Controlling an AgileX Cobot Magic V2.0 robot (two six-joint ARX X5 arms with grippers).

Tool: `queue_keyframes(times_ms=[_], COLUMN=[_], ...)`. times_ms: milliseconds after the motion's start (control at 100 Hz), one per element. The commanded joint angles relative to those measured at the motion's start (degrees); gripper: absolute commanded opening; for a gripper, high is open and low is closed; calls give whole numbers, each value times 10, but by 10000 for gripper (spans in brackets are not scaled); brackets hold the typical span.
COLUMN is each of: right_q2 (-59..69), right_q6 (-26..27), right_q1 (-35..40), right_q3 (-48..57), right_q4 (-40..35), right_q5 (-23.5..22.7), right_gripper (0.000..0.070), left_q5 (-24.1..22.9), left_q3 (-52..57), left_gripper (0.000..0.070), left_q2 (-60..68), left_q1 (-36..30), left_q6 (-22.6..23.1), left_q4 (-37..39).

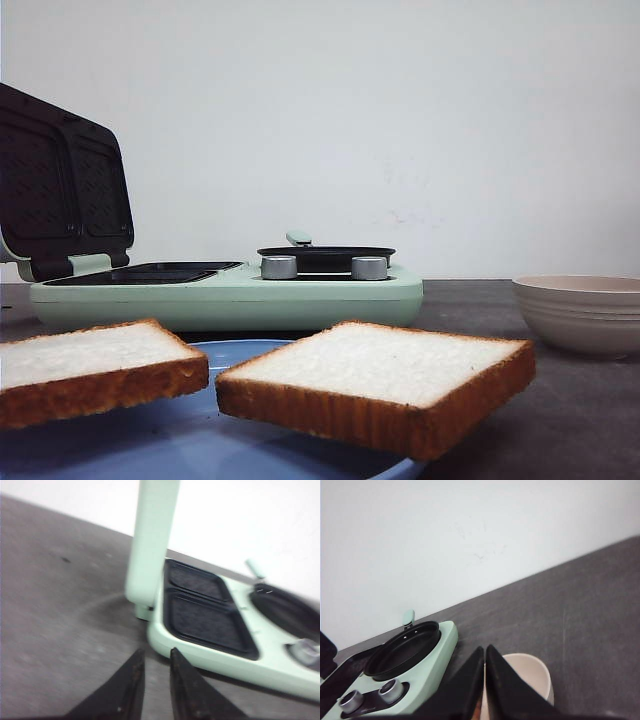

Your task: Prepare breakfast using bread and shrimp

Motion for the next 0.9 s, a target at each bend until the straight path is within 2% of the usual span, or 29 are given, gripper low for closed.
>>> queue_keyframes(times_ms=[0, 130, 250, 340, 520, 550, 580, 640, 680, 730, 780, 840, 890], right_q2=[2, 37, 97, 138, 183, 185, 185, 185, 185, 185, 185, 185, 185], right_q6=[9, -47, -95, -109, -109, -108, -106, -96, -85, -71, -64, -58, -54], right_q1=[0, -1, 0, 0, 0, 0, 0, 0, 0, 1, 1, 2, 4], right_q3=[37, 105, 177, 222, 247, 247, 247, 247, 247, 247, 247, 247, 247], right_q4=[-3, -33, -53, -73, -75, -79, -84, -89, -88, -87, -88, -91, -96], right_q5=[0, 9, 0, -6, -83, -94, -102, -105, -104, -104, -104, -104, -104], right_gripper=[0, 0, 0, 0, 6, 33, 91, 267, 393, 498, 540, 553, 553], left_q5=[17, 46, 72, 73, 71, 71, 71, 71, 71, 71, 71, 76, 87], left_q3=[26, 97, 199, 279, 360, 360, 360, 360, 360, 360, 360, 360, 360], left_gripper=[13, 13, 13, 13, 42, 52, 78, 135, 204, 291, 406, 514, 520], left_q2=[7, 66, 164, 237, 309, 309, 309, 309, 310, 312, 316, 325, 335], left_q1=[-2, -2, -2, -2, -2, -3, -3, -5, -6, -6, -6, -6, -6], left_q6=[-50, -25, 34, 84, 153, 157, 157, 153, 133, 99, 68, 43, 40], left_q4=[10, -3, -40, -86, -138, -138, -144, -154, -165, -175, -186, -204, -220])
